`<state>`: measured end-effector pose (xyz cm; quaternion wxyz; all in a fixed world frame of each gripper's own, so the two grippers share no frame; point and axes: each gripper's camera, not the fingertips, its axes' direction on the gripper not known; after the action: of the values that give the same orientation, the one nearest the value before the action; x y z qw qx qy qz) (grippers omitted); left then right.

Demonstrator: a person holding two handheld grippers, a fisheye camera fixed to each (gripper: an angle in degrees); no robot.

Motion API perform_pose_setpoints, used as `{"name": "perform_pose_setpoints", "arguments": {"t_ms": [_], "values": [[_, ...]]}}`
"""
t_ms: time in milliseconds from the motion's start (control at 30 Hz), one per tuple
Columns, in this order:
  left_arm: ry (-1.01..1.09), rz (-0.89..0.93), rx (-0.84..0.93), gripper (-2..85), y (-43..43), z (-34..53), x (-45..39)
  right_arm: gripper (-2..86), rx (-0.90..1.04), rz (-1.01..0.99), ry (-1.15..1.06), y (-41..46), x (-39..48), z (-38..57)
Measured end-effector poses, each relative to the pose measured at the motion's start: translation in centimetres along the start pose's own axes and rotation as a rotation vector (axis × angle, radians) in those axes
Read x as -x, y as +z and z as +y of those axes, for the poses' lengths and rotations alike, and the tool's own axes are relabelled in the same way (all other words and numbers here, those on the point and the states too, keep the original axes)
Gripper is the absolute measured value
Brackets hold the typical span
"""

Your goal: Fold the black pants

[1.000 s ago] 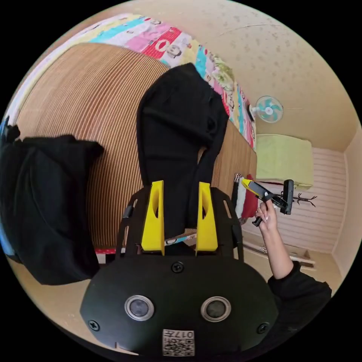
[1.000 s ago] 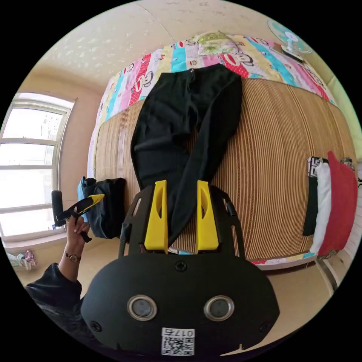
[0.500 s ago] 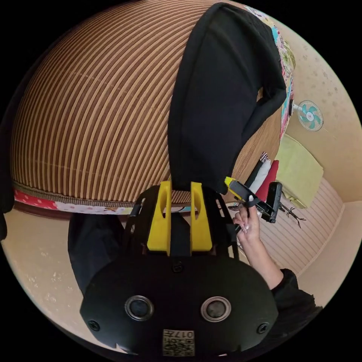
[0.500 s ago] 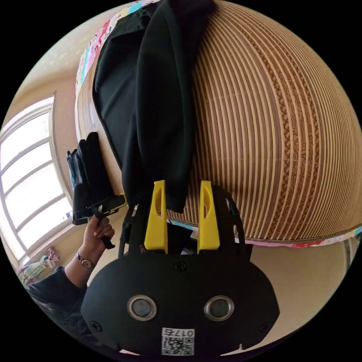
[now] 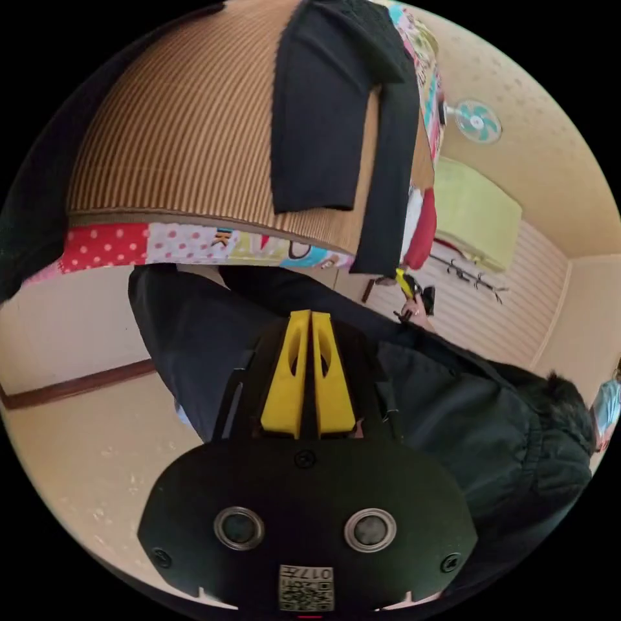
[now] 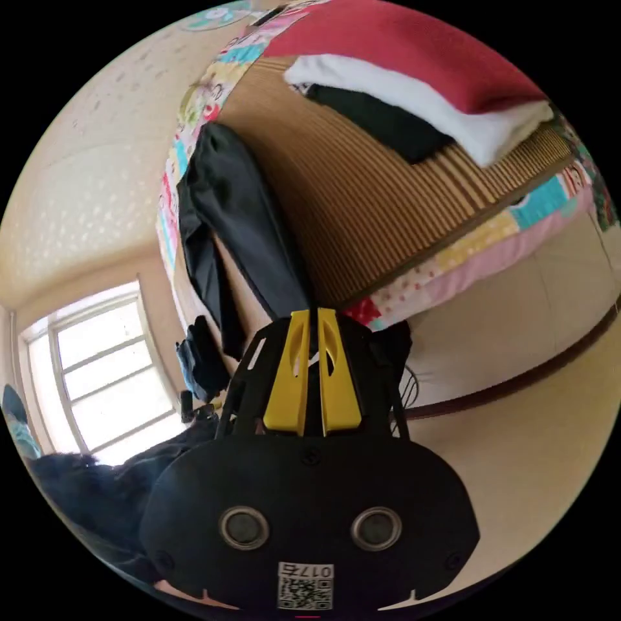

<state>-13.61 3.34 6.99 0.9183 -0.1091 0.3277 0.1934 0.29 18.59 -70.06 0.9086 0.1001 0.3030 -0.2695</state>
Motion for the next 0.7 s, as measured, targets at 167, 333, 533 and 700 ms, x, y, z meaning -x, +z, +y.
{"name": "perform_pose_setpoints", "arguments": {"t_ms": [167,333,533,700], "values": [[-0.108,-0.048,-0.186,11.9,0.5,-4.7,0.2,4.0,-0.105,0.079,-0.005,-1.9,1.9,-0.5],[-0.172,-0.096,-0.066,10.3,7.2,-12.5,-0.3,7.5,0.334,0.112,-0.404,10.7,13.7,1.2],[-0.153,-0.255,-0.02,5.2,9.8,-14.5,-1.3,11.0,0.469,0.13,-0.701,21.3,25.9,4.8],[-0.117,-0.236,-0.05,4.5,11.0,-13.7,-1.2,10.1,0.508,0.387,-0.762,29.9,30.5,6.3]]}}
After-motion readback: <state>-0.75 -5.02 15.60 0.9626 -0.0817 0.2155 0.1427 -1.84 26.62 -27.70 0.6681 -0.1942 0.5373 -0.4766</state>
